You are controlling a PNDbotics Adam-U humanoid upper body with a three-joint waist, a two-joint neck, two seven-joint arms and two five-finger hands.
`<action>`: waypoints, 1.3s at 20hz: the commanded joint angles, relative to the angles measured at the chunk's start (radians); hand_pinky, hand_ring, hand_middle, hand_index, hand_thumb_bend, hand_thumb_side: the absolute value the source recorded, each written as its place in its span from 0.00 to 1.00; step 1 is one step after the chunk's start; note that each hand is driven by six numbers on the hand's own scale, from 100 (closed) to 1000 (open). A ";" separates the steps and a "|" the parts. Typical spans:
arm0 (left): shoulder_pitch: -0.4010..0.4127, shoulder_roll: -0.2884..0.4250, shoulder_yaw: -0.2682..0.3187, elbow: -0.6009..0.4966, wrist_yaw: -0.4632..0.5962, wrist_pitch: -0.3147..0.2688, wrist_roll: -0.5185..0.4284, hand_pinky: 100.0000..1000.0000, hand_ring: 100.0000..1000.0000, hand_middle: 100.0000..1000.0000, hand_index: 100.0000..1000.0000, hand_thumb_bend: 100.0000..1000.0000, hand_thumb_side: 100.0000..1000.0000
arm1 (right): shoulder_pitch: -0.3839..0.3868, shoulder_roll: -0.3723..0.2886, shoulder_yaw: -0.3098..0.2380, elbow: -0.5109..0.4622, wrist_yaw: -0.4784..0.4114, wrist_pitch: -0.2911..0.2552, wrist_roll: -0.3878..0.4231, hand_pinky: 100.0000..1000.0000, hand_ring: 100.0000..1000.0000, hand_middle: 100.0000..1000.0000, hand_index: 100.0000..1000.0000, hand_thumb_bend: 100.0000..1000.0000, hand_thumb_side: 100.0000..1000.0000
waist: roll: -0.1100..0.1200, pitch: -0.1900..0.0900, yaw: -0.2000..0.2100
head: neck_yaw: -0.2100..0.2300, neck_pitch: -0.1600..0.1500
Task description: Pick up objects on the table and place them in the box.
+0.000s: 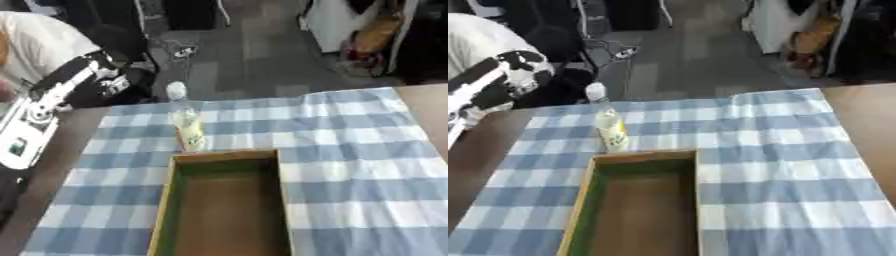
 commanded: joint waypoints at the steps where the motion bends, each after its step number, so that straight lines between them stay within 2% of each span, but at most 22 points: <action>1: -0.028 0.064 -0.020 -0.004 -0.011 -0.024 -0.048 0.93 0.87 0.92 0.91 1.00 1.00 | -0.008 -0.023 -0.003 -0.016 0.001 0.002 0.000 0.33 0.44 0.51 0.60 0.00 0.83 | -0.003 -0.016 0.000 | -0.007 -0.007; 6: -0.046 0.071 -0.044 0.016 -0.008 -0.048 -0.084 0.93 0.86 0.93 0.91 1.00 1.00 | -0.007 -0.022 -0.002 -0.016 0.000 0.003 0.002 0.33 0.44 0.51 0.60 0.00 0.83 | -0.003 -0.016 -0.002 | -0.001 -0.009; 11: -0.061 0.068 -0.053 0.047 -0.038 -0.044 -0.109 0.94 0.88 0.94 0.92 1.00 1.00 | -0.008 -0.022 -0.001 -0.016 0.000 0.003 0.003 0.33 0.44 0.51 0.60 0.00 0.83 | -0.001 -0.015 -0.005 | 0.036 0.008; 19: -0.089 0.071 -0.072 0.106 -0.091 -0.051 -0.180 0.94 0.90 0.96 0.94 1.00 1.00 | -0.009 -0.021 -0.002 -0.016 -0.001 0.003 0.003 0.33 0.44 0.51 0.60 0.00 0.83 | -0.001 -0.014 -0.007 | 0.029 0.014; 26: -0.112 0.057 -0.084 0.148 -0.096 -0.060 -0.219 0.94 0.90 0.97 0.97 1.00 1.00 | -0.011 -0.020 -0.001 -0.016 -0.002 0.002 0.004 0.33 0.44 0.51 0.60 0.00 0.83 | -0.001 -0.015 -0.010 | 0.026 0.010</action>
